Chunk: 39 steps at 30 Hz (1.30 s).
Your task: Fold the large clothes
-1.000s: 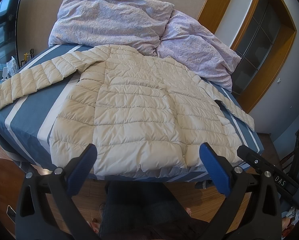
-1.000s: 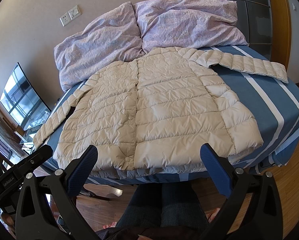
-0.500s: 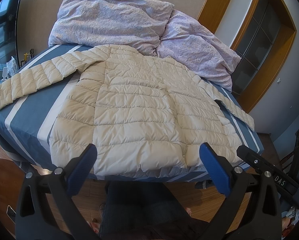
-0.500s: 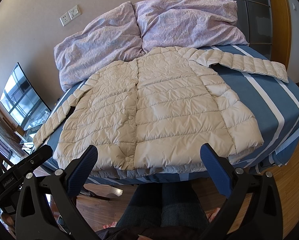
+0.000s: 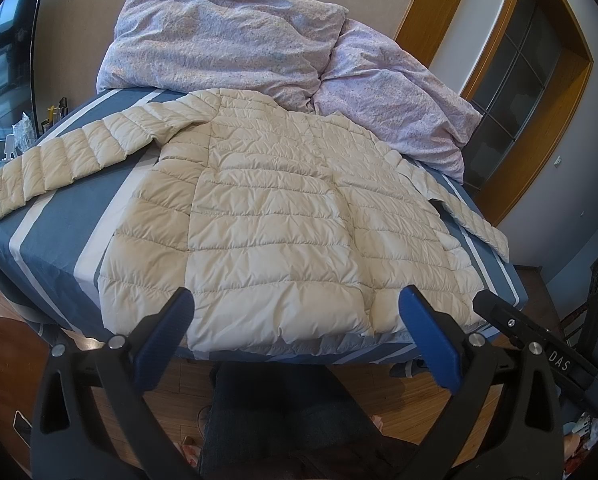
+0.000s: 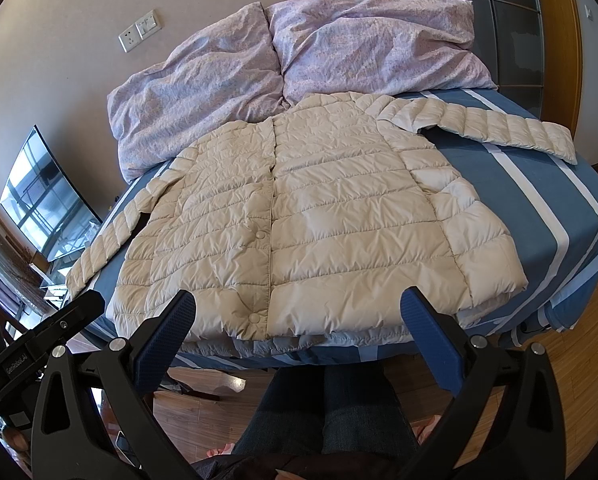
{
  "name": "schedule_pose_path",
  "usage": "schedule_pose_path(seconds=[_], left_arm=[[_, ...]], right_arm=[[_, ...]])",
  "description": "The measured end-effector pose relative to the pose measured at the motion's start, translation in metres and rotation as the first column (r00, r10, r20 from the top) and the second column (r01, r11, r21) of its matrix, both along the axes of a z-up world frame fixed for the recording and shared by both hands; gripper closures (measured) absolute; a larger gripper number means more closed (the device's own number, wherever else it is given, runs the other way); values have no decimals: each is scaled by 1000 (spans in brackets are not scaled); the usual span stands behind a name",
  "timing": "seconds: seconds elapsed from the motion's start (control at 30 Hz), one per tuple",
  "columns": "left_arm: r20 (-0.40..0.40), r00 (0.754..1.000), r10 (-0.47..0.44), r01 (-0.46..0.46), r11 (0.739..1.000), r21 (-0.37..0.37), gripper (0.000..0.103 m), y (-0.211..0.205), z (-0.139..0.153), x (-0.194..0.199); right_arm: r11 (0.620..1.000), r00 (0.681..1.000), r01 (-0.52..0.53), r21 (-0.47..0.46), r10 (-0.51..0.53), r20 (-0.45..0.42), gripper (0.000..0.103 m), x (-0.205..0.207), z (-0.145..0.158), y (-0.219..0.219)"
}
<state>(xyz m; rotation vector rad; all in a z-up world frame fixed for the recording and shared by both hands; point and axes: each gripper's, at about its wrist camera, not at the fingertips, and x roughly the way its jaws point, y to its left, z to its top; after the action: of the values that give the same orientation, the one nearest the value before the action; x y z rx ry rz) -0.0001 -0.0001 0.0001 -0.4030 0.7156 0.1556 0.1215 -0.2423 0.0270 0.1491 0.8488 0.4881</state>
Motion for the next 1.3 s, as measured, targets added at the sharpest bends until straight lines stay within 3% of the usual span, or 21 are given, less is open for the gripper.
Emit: schedule_pose_path(seconds=[1.3], left_arm=[[-12,1000,3,-3,1000,-2,2,0,-2,4]], right_arm=[[1000,1000,3,-5,-3,-6,1,9,-5,1]])
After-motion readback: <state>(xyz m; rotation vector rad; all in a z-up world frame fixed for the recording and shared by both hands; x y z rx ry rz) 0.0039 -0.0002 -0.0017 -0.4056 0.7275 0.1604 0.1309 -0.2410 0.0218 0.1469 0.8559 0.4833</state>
